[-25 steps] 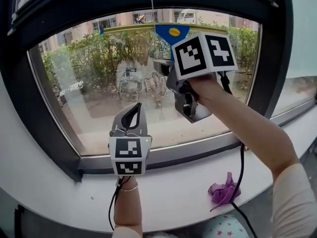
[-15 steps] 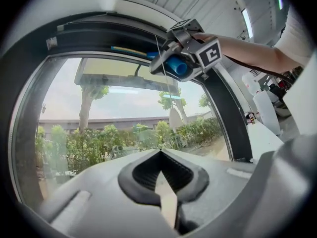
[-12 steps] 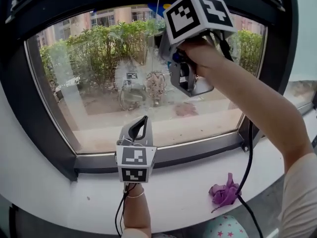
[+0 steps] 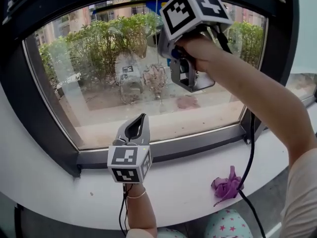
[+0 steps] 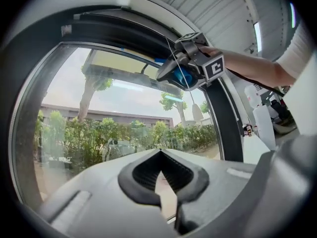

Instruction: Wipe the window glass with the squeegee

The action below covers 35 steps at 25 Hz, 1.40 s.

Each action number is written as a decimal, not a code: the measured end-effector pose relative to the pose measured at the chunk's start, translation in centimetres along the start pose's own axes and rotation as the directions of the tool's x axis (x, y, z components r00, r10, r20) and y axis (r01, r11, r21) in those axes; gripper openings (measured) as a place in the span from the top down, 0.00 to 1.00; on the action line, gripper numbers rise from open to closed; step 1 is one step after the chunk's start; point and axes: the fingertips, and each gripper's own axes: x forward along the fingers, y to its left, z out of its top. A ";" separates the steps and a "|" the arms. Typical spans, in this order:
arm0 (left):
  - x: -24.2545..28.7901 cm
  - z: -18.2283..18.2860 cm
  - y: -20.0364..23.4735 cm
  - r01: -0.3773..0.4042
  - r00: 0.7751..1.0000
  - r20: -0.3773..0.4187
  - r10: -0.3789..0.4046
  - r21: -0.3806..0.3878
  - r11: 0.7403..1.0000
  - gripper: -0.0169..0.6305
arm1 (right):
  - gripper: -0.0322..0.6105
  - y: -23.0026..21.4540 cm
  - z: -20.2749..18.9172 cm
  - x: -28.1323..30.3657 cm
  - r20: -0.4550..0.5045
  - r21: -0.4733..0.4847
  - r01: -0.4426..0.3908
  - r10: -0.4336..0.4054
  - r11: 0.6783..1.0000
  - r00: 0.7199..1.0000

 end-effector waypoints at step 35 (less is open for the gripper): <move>-4.4 -4.9 0.3 -0.103 0.994 -0.050 0.099 -0.092 0.990 0.97 | 0.91 -0.8 -12.8 4.4 0.037 0.093 -0.044 0.041 0.995 0.998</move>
